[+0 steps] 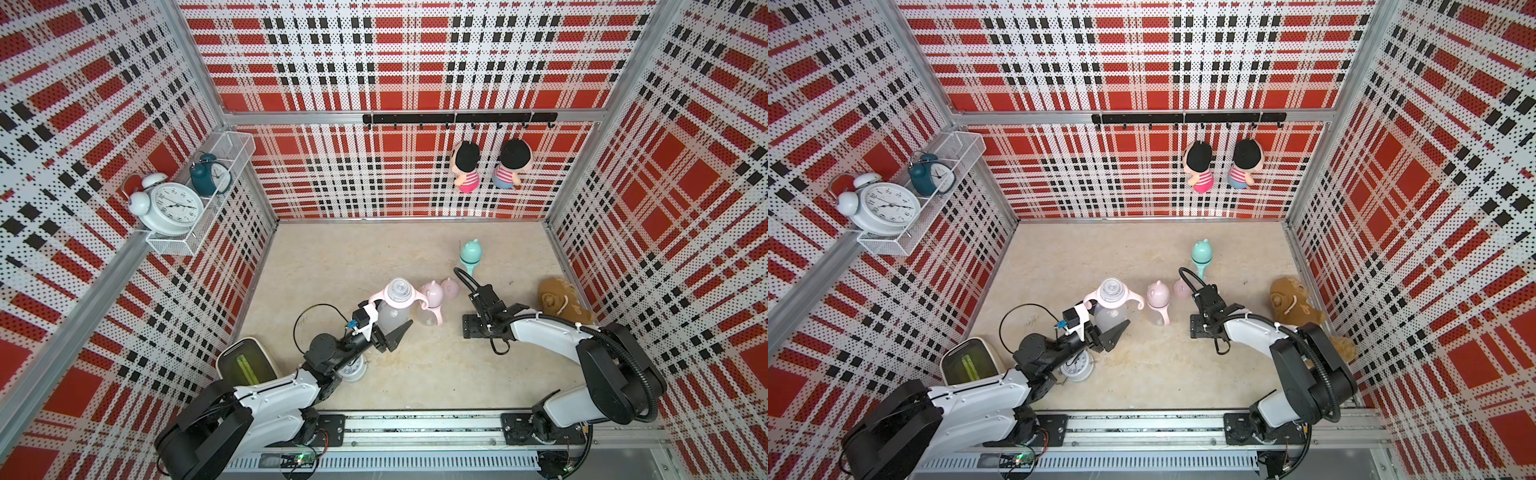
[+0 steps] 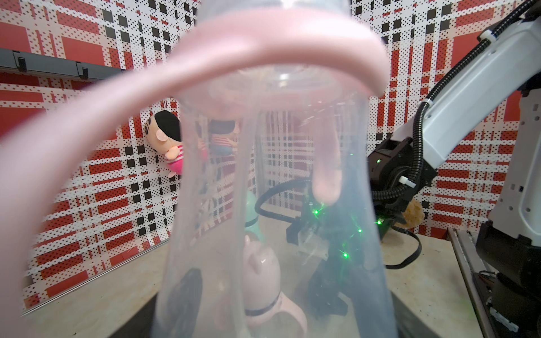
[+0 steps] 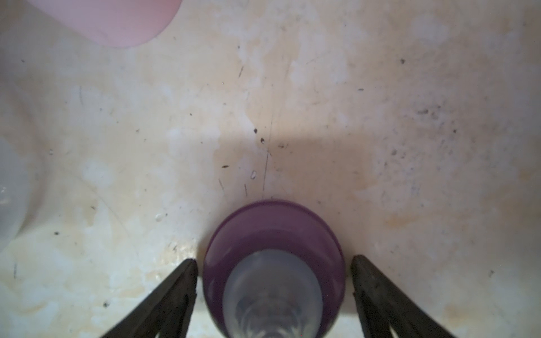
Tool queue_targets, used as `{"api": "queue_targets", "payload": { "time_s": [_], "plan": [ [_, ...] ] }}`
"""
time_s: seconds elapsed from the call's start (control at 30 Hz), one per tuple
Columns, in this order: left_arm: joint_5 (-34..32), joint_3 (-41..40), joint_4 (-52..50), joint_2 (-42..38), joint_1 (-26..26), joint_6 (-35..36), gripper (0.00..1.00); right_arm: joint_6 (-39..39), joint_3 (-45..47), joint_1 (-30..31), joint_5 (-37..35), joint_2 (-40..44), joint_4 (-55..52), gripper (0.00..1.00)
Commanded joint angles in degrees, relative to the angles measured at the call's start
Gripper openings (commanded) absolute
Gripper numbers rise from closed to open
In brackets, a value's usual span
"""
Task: Assemble the baby bottles
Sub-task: Pick up the nipple from the center of the board, then close the nipple on the baby bottle.
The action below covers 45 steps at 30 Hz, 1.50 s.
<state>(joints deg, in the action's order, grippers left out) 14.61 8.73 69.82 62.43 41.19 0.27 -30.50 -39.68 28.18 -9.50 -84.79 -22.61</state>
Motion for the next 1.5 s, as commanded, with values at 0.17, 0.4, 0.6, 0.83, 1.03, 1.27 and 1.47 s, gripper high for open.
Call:
{"api": "queue_targets", "payload": {
  "time_s": [0.17, 0.4, 0.6, 0.83, 1.03, 1.27, 1.47],
  "plan": [
    [-0.2, 1.94, 0.85, 0.28, 0.56, 0.63, 0.0, 1.32, -0.9, 0.12, -1.93, -1.81, -0.61, 0.83],
    [-0.64, 1.46, 0.77, -0.21, 0.56, 0.9, 0.0, 1.66, -1.28, 0.16, -0.96, -2.32, -0.76, 0.65],
    [-0.72, 1.46, 0.82, 0.48, 0.57, 1.19, 0.0, 3.08, -2.82, 0.12, -3.51, 0.8, -3.44, 0.55],
    [-0.95, 0.85, 1.4, 2.0, 0.56, 1.47, 0.0, 6.18, -7.86, 0.12, -1.77, 8.45, -10.01, 0.54],
    [0.15, -0.33, 3.42, 3.35, 0.56, 1.04, 0.0, 9.07, -17.99, 0.4, 3.95, 14.63, -18.48, 0.54],
    [0.48, -1.06, 5.43, 5.33, 0.56, 1.52, 0.0, 13.45, -34.26, 3.19, 13.09, 14.17, -28.21, 0.54],
    [0.59, -0.83, 7.96, 8.37, 0.56, 1.72, 0.0, 16.04, -44.4, 6.62, 18.74, 11.7, -32.35, 0.54]
  ]
}}
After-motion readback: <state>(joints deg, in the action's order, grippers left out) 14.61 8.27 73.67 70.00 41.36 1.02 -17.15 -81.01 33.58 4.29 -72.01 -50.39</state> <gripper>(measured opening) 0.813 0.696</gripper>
